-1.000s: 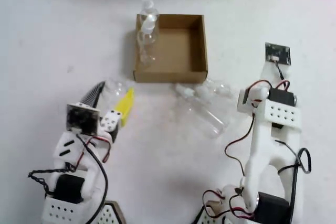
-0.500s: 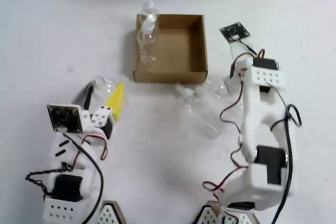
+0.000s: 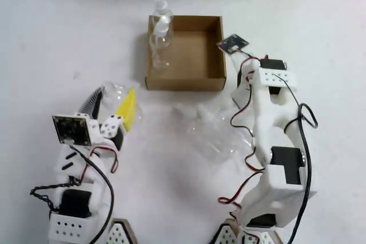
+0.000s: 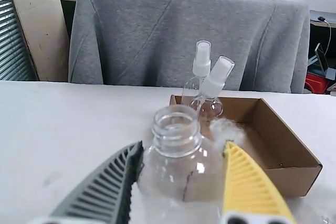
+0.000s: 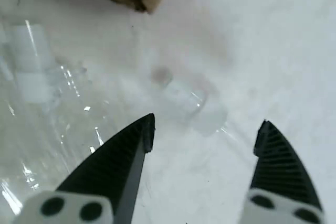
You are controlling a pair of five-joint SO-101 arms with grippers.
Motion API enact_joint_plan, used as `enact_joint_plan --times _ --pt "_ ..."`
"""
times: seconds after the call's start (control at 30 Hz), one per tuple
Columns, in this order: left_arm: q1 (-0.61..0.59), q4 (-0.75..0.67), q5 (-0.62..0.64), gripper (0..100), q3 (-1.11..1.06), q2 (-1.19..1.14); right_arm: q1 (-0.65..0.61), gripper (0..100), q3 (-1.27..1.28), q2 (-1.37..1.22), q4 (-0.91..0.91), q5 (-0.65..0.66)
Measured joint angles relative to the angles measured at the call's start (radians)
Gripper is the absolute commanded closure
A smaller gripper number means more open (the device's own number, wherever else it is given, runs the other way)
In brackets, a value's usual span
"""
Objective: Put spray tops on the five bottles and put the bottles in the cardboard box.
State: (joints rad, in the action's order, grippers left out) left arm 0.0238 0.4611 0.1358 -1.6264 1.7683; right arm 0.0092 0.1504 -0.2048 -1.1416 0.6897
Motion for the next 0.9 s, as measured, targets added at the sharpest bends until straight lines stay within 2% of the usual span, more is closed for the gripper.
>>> enact_joint_plan --times 0.1,0.27,0.4,0.6,0.9 --pt "0.000 -0.002 0.000 98 0.000 0.000 0.008 77.2 -0.018 0.002 -0.002 0.123" --pt "0.000 -0.002 0.000 98 0.000 0.000 0.006 76.9 -0.020 0.002 -0.078 0.523" --pt "0.000 -0.002 0.000 98 0.000 0.000 0.031 76.9 -0.060 0.002 -0.110 0.717" --pt "0.000 -0.002 0.000 98 0.000 0.000 0.068 76.9 -0.118 -0.041 -0.118 0.879" --pt "0.000 -0.002 0.000 98 -0.011 0.000 0.069 77.2 -0.207 -0.227 -0.118 0.908"
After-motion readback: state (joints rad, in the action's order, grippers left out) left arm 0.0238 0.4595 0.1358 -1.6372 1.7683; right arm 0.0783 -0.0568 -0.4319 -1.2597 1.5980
